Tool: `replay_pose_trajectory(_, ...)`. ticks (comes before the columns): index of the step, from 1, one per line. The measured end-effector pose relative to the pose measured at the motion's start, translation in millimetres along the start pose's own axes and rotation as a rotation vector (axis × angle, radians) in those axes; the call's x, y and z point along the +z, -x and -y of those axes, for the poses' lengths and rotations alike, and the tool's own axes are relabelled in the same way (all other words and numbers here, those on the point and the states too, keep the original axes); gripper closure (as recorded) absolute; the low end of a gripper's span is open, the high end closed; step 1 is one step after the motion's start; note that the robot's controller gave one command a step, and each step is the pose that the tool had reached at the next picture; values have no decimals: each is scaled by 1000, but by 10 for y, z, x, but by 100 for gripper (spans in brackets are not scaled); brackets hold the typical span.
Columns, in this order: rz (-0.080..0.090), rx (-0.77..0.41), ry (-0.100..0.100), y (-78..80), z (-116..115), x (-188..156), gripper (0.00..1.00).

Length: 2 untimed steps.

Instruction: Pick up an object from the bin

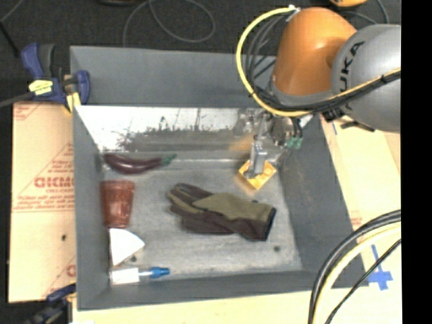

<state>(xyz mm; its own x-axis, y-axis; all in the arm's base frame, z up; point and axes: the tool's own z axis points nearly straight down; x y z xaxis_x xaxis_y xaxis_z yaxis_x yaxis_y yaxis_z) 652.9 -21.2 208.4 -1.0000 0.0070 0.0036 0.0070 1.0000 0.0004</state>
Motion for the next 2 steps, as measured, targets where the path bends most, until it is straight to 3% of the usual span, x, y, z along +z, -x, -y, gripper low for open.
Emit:
replay_pose_trajectory(1, 8, 0, 0, 14, 1, -53, 0)
replay_pose_trajectory(2, 11, -8, -1, -150, 95, 560, 0)
